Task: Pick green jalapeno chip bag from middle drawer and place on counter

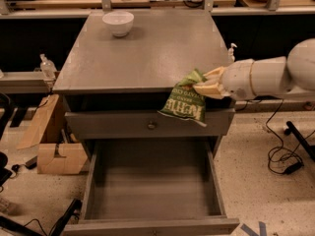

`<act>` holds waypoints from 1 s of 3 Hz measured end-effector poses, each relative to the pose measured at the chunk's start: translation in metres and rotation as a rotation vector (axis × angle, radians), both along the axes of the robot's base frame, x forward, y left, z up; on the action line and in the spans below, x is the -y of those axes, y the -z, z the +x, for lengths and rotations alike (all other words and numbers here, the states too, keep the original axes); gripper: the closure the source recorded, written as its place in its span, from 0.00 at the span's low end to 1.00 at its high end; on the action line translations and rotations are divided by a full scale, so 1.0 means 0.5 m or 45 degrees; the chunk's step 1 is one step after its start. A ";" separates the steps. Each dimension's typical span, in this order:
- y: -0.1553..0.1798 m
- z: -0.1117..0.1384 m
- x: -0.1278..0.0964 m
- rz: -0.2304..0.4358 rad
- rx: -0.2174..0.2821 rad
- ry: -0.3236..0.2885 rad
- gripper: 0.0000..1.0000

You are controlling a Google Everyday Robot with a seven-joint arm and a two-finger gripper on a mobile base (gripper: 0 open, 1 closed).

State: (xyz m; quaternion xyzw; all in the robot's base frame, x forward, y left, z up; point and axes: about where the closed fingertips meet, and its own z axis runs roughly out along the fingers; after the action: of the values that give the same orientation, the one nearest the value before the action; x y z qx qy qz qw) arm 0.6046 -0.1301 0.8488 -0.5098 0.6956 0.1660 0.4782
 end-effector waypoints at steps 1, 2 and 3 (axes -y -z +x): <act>-0.004 -0.043 -0.009 -0.014 -0.061 -0.100 1.00; -0.012 -0.040 -0.011 -0.017 -0.058 -0.101 1.00; -0.049 -0.022 -0.017 -0.031 -0.040 -0.099 1.00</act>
Offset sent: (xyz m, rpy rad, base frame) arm -0.0191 0.0027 0.0044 -0.0103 0.0400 0.0693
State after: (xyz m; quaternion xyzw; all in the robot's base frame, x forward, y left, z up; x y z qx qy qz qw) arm 0.5937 -0.1214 0.8731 -0.5396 0.6845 0.1840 0.4542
